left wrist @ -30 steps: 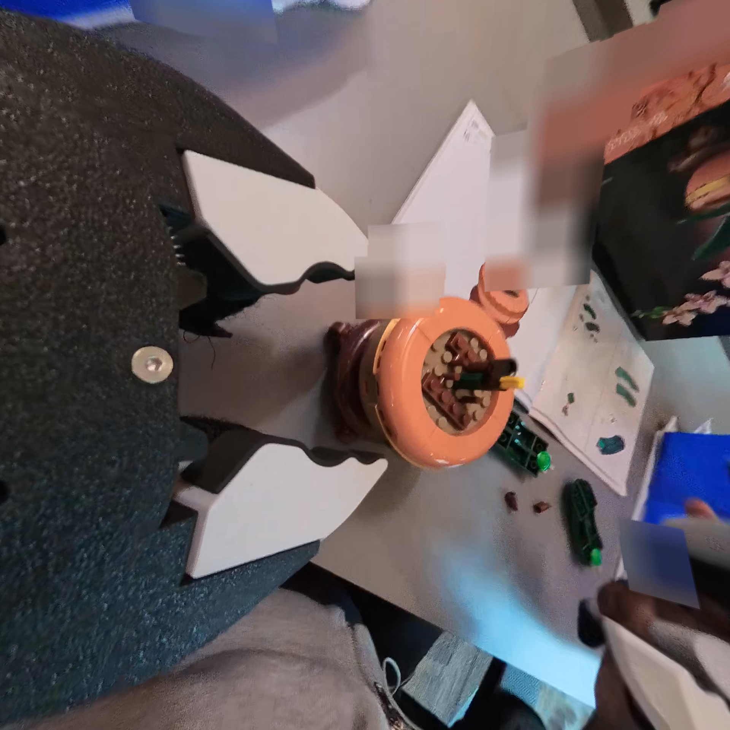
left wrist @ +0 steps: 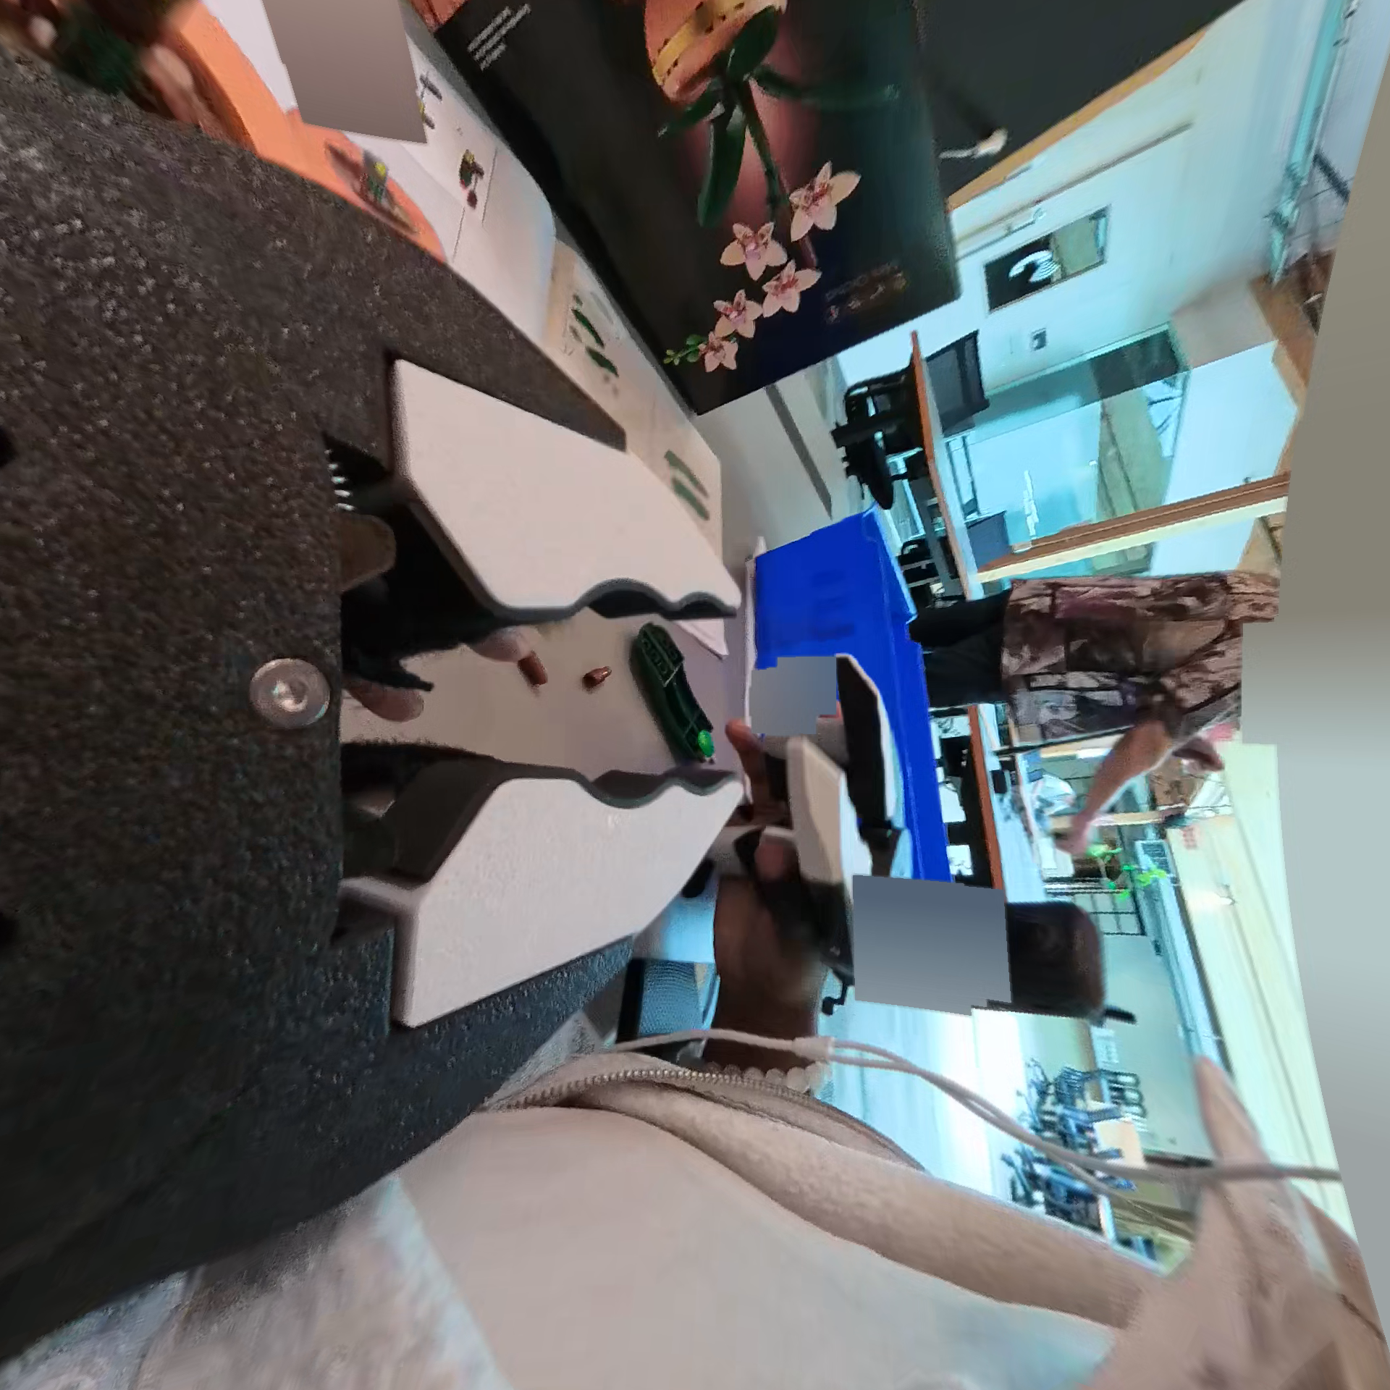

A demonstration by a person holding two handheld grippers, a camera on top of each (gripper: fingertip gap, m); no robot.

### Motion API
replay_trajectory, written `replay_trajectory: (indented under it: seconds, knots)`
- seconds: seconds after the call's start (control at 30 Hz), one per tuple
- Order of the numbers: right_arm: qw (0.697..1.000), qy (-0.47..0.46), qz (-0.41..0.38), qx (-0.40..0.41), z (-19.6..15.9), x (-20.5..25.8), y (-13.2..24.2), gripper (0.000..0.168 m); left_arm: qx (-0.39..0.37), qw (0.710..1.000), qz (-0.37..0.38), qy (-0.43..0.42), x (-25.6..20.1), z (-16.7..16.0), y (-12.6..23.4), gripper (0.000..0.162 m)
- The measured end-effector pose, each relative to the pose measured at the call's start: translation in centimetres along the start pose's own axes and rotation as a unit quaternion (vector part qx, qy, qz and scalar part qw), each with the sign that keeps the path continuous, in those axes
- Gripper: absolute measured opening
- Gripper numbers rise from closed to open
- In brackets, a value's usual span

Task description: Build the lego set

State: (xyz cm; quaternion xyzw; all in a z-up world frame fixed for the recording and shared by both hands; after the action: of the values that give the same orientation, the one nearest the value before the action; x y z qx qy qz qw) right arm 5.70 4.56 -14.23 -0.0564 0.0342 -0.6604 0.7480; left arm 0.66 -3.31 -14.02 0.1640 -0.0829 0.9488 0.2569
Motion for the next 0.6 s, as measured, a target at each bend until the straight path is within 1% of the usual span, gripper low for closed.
replay_trajectory:
  seconds: [0.03,0.07,0.1,0.17,0.3,0.4,0.43,0.5,0.53,0.6]
  knots:
    - [1.0,0.011,-0.002,0.012,-0.2,-0.2,0.0,0.006,0.008,1.0,-0.006,0.004,-0.2,-0.4,-0.3,0.029]
    - [1.0,0.014,-0.014,0.021,-0.4,-0.5,-0.1,0.004,0.016,1.0,-0.011,0.008,-0.4,-0.8,-0.5,0.013]
    - [0.999,0.013,-0.033,0.035,-0.8,-1.1,-0.2,0.002,0.026,0.999,-0.017,0.016,-0.7,-1.2,-0.7,0.005]
    - [0.997,0.01,-0.045,0.058,-1.4,-1.4,-0.2,0.001,0.045,0.998,-0.031,0.031,-1.0,-1.9,-1.1,0.0]
    - [0.995,-0.018,-0.055,0.076,-1.7,-2.0,-0.3,0.002,0.058,0.993,-0.068,0.074,-1.6,-2.1,-1.3,0.001]
    - [0.994,-0.043,-0.073,0.073,-1.7,-2.7,-0.2,0.003,0.054,0.98,-0.147,0.119,-2.8,-0.2,-0.9,0.002]
    - [0.992,-0.051,-0.082,0.079,-1.7,-3.0,-0.2,0.004,0.06,0.976,-0.173,0.12,-2.7,0.8,-0.4,0.003]
    - [0.986,-0.063,-0.11,0.108,-1.8,-3.9,0.0,0.006,0.092,0.971,-0.201,0.093,-1.1,2.3,0.8,0.006]
    - [0.98,-0.06,-0.136,0.132,-1.7,-4.6,0.3,0.007,0.123,0.969,-0.199,0.076,0.4,2.6,1.5,0.009]
    - [0.957,-0.053,-0.202,0.203,-2.1,-6.8,1.1,0.011,0.197,0.963,-0.177,0.044,4.3,2.2,2.5,0.014]
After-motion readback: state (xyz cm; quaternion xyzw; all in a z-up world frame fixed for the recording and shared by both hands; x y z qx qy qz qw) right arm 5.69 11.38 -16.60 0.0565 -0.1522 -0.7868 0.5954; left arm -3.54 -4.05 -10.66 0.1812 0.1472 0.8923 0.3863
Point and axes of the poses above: each gripper's, where its closed fingertips meet, y back along the fingers, z out of its top, x = y × z across the jaws, the point moved 1 cm from there along y, back along the fingers, and after that the axes turned 11 degrees about -y, right-handed, at the moved point
